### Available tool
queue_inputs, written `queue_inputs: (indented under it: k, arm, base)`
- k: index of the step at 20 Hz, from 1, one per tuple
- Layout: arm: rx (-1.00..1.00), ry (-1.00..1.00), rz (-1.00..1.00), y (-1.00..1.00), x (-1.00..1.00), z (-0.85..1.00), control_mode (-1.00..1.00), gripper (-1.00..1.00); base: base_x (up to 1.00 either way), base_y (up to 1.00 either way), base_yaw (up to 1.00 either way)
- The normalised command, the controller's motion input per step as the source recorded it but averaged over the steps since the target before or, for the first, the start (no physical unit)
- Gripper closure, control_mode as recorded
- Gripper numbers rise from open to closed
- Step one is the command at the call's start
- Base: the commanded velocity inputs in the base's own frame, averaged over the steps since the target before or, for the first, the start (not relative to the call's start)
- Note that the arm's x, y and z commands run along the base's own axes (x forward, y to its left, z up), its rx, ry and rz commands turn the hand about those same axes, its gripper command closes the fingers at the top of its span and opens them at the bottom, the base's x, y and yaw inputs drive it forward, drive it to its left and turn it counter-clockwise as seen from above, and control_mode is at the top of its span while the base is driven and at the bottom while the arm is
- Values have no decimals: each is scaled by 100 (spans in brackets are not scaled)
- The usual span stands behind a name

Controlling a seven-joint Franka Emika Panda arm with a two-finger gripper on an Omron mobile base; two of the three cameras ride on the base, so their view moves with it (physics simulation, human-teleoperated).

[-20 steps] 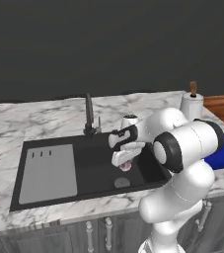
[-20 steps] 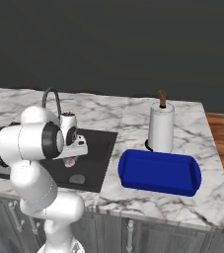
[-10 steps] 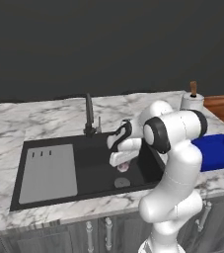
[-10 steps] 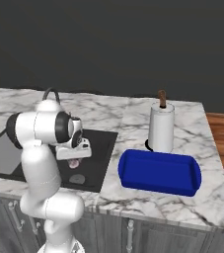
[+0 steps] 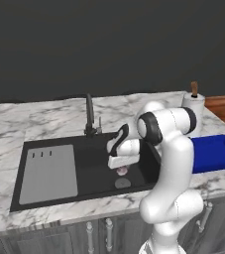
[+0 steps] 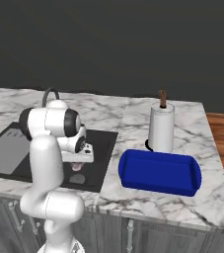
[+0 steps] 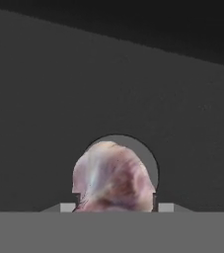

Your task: Pick up all produce items and place them in the sink. Turn on the sink faucet to wash them. Then turn the sink off and put them in the tray.

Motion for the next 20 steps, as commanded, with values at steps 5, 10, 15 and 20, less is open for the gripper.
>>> queue_inputs:
  k: [5,10,15,20]
  arm:
    - [0,1,-21,7,43,-33,-100,100]
    - [0,3,-22,13,33,-43,-100,100]
    - [0,1,-21,15,24,-41,-100,-100]
    - [0,0,-16,4,9,-6,-100,-100]
  base:
    - [0,0,0]
    - [0,0,0]
    - [0,0,0]
    - [0,0,0]
